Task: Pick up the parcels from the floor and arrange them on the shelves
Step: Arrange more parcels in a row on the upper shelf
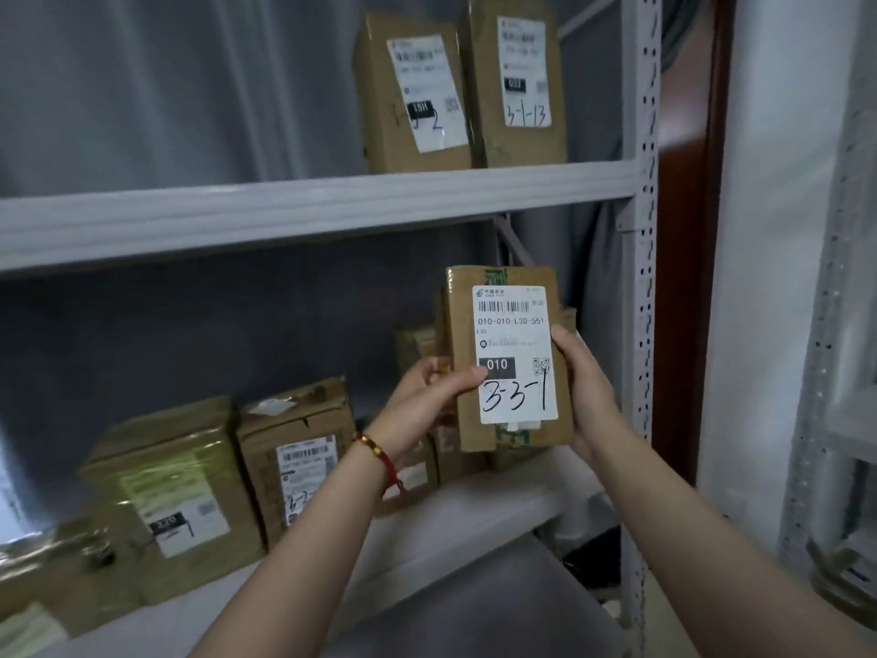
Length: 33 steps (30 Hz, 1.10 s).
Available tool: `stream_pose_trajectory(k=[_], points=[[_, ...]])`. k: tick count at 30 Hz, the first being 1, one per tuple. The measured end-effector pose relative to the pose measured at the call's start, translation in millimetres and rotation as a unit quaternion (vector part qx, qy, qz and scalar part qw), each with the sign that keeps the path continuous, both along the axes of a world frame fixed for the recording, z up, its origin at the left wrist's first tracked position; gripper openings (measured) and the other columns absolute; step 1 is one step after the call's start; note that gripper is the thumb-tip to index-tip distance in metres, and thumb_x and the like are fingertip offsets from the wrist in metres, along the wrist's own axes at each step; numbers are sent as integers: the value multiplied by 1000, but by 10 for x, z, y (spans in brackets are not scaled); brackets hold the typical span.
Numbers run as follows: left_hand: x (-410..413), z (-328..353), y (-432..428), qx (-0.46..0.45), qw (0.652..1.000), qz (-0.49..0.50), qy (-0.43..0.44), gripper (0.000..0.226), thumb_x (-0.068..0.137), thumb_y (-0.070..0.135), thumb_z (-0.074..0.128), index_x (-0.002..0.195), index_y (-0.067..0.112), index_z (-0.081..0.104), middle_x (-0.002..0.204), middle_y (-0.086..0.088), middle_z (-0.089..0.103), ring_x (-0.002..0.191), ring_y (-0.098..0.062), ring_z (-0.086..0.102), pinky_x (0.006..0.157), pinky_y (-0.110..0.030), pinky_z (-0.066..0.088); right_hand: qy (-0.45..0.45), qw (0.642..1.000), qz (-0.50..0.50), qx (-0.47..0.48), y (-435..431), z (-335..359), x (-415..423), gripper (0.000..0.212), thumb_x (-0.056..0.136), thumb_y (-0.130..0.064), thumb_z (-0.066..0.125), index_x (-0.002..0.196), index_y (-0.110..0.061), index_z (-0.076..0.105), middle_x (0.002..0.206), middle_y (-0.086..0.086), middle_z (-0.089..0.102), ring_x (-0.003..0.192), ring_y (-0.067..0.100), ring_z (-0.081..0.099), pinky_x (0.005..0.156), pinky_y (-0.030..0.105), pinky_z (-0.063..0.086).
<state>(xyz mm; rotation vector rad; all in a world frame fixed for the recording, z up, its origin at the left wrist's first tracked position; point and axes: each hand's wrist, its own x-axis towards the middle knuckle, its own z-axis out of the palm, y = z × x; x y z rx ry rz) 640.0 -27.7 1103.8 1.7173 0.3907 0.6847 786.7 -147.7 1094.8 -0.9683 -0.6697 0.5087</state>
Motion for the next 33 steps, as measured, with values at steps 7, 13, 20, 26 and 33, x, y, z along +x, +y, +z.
stream_pose_trajectory(k=[7, 13, 20, 26, 33], points=[[-538, 1142, -6, 112, 990, 31, -80, 77, 60, 52, 83, 120, 13, 54, 110, -2, 74, 99, -17, 71, 87, -39, 57, -53, 989, 34, 134, 340, 1074, -314, 44, 95, -43, 54, 126, -14, 65, 121, 17, 69, 109, 36, 66, 92, 47, 52], [-992, 2021, -46, 240, 961, 103, -89, 80, 59, 64, 79, 116, 11, 61, 101, 2, 76, 92, -13, 73, 85, -39, 59, -125, 966, 61, 219, 511, 1917, -635, 54, 88, -48, 61, 129, -12, 62, 125, 16, 67, 116, 36, 63, 104, 55, 45], [-1250, 2549, 259, 235, 960, 124, -86, 60, 71, 55, 76, 110, 11, 66, 97, -1, 77, 94, -17, 73, 89, -38, 55, -212, 965, -24, 154, 825, 2559, -962, 27, 97, -40, 56, 96, -19, 73, 101, 6, 76, 96, 25, 73, 95, 49, 54], [-1209, 2553, 576, 146, 975, 126, -111, 52, 83, 47, 69, 110, 2, 65, 58, 8, 66, 45, -2, 59, 49, -19, 49, -276, 950, -116, 84, 1184, 2715, -1050, 35, 93, -43, 58, 77, -16, 73, 84, 1, 77, 88, 25, 72, 90, 49, 55], [-1171, 2723, 889, 248, 946, 199, -69, 51, 66, 51, 84, 104, 22, 66, 100, 3, 75, 93, -15, 72, 86, -39, 58, -319, 925, -199, 59, 1451, 2923, -1079, 40, 89, -42, 53, 84, -5, 68, 85, 4, 73, 88, 25, 68, 78, 42, 55]])
